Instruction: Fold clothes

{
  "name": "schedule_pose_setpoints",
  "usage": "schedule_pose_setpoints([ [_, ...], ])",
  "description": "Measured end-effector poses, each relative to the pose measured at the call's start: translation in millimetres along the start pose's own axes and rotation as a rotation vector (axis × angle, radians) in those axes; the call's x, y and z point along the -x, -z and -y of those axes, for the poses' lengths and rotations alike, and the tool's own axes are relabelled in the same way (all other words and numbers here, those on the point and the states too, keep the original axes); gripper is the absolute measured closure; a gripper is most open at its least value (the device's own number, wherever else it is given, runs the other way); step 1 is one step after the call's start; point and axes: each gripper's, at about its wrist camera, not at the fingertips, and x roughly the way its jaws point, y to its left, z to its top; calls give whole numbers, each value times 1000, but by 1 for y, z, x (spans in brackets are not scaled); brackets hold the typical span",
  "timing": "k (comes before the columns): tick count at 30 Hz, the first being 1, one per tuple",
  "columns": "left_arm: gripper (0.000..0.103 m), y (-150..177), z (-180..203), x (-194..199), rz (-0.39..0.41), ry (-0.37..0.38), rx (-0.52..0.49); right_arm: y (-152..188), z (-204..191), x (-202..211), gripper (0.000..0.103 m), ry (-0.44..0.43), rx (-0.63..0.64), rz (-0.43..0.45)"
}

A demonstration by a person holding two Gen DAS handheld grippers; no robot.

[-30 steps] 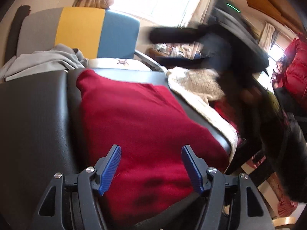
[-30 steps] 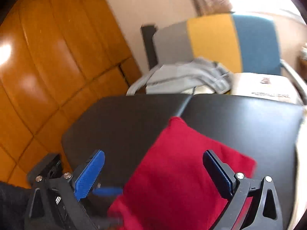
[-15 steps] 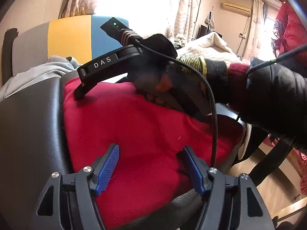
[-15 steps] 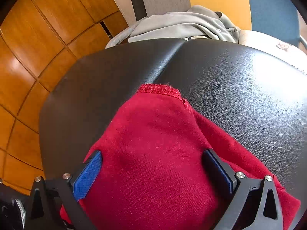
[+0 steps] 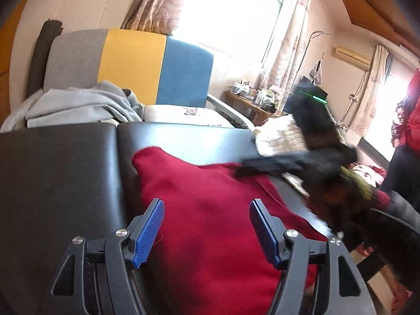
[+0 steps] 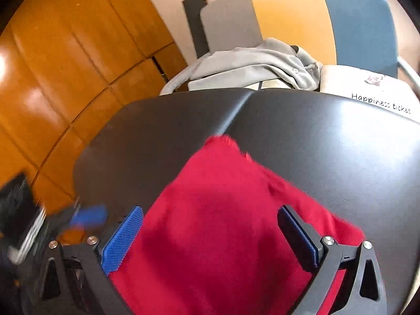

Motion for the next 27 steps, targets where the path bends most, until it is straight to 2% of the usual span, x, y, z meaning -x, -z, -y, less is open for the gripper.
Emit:
schedule_pose_setpoints([
  [1, 34, -2, 0, -7, -16, -5, -1, 8, 1, 6, 0, -10, 2, -10],
  [3, 34, -1, -1, -31, -99, -3, 8, 31, 6, 9, 0, -6, 8, -54],
  [4, 35, 4, -1, -46, -161, -4, 14, 44, 10, 6, 0, 7, 6, -85],
  [5, 36, 14, 0, -64, -229, -12, 15, 58, 14, 3, 0, 27, 17, -69],
  [7, 35, 24, 9, -64, -166, -48, -27, 80, 18, 2, 0, 52, 33, -3],
  [9, 36, 28, 15, -62, -157, -70, -35, 87, 19, 3, 0, 62, 22, 64],
  [13, 35, 20, 0, -49, -151, -4, 29, 94, 22, 10, 0, 38, -1, 134],
  [16, 34, 19, -25, -26, -113, 34, 141, 92, 20, 20, 0, 38, -28, 141],
  [18, 32, 21, -47, -13, -102, 71, 223, 89, 20, 32, 0, 25, -90, 141],
  [21, 30, 20, -65, -12, -102, 95, 250, 97, 25, 59, 0, -7, -194, 193],
  [23, 30, 19, -72, -17, -115, 123, 257, 107, 34, 65, 0, -26, -265, 175],
  [27, 30, 15, -78, -41, -164, 199, 277, 124, 49, 50, 0, -17, -362, 92],
])
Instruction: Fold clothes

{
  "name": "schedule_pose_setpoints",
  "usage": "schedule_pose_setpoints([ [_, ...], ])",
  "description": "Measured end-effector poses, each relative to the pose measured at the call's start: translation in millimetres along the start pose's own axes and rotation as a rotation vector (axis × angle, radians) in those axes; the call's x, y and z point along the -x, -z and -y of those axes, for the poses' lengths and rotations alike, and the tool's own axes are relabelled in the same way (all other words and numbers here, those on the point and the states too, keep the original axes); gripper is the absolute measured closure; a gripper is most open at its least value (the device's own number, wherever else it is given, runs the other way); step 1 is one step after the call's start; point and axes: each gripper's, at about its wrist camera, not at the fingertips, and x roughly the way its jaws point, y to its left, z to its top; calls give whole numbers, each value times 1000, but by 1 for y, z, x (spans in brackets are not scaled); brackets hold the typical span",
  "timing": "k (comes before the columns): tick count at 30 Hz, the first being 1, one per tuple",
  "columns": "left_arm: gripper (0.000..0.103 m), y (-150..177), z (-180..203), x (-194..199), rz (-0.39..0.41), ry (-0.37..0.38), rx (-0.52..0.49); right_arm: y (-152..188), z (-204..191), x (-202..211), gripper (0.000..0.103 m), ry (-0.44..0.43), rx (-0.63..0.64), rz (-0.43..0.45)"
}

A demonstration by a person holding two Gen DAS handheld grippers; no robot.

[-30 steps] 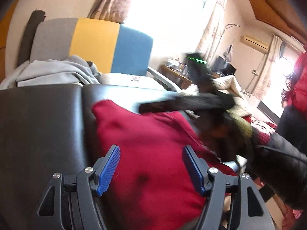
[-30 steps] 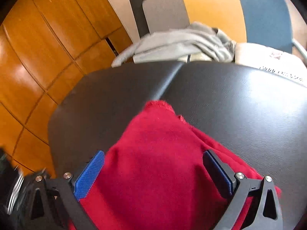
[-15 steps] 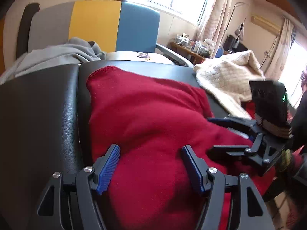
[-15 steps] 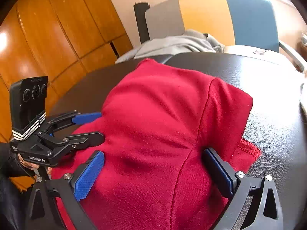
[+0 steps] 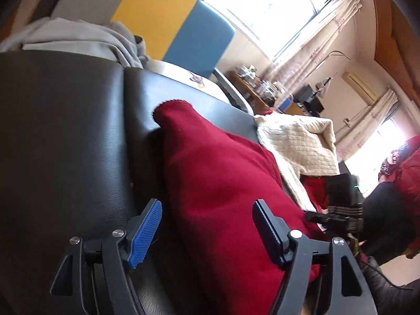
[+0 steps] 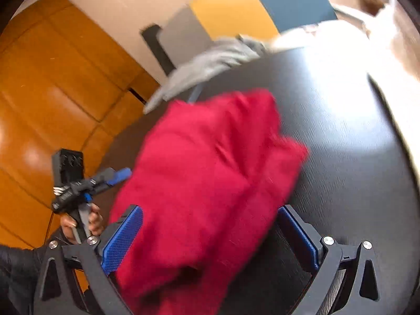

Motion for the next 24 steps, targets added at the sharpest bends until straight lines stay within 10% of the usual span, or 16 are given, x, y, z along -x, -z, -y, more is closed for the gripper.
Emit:
schedule_pose_setpoints([
  [10, 29, -4, -8, -47, -63, 87, 98, -10, -15, -34, 0, -38, 6, -10],
  [14, 59, 5, -12, -41, -85, 109, 163, -11, -22, -32, 26, 67, 35, -18],
  [24, 66, 49, -60, 115, 132, -11, 246, -14, -115, -103, 44, -118, 168, -137],
])
